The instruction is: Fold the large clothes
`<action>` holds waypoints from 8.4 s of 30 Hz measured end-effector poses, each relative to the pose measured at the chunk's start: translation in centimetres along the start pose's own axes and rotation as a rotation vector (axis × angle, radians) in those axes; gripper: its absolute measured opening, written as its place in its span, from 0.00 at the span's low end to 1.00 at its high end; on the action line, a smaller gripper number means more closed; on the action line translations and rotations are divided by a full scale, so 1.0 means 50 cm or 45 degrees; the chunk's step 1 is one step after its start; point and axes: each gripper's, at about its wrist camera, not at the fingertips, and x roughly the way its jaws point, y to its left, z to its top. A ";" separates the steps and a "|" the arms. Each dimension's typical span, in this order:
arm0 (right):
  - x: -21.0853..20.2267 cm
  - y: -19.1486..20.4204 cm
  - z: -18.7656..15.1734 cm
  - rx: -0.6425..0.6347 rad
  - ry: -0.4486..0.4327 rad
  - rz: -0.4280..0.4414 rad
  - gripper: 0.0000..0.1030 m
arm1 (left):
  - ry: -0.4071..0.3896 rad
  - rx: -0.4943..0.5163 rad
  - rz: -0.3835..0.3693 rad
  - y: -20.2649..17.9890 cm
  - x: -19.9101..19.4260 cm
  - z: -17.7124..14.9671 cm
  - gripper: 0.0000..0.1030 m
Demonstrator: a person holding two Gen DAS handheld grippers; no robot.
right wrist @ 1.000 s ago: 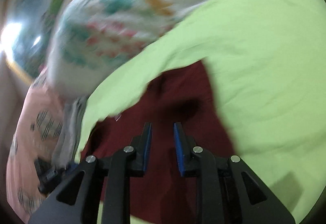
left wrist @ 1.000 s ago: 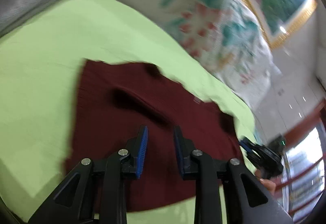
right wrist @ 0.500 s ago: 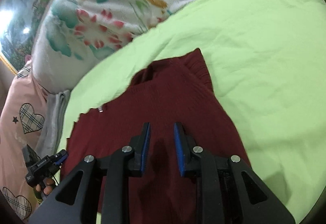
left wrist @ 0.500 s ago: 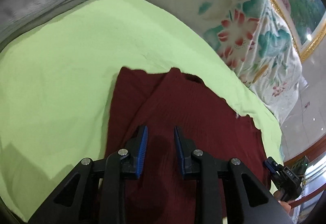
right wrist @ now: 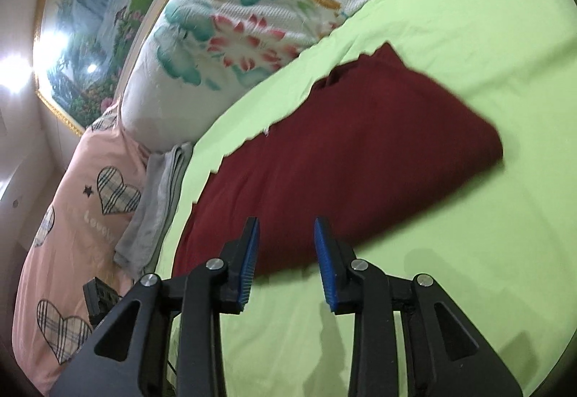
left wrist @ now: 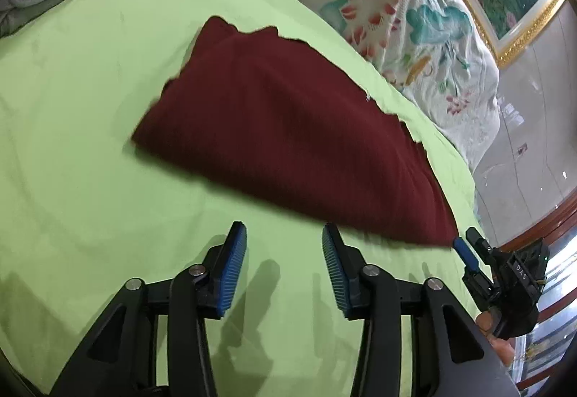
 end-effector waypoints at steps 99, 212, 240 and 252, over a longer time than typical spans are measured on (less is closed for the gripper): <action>0.188 -0.181 0.368 -0.183 0.371 -0.067 0.17 | 0.153 0.812 -0.050 -0.588 0.424 0.030 0.14; 0.134 0.061 0.036 -0.300 0.465 -0.113 0.31 | -0.077 0.877 0.299 -0.093 -0.099 -0.041 0.32; 0.324 0.082 0.062 -0.225 0.417 -0.066 0.00 | 0.114 0.699 -0.162 -0.104 0.096 0.070 0.04; 0.170 0.121 0.002 -0.323 0.421 -0.037 0.03 | 0.045 0.663 -0.127 -0.067 -0.018 0.045 0.04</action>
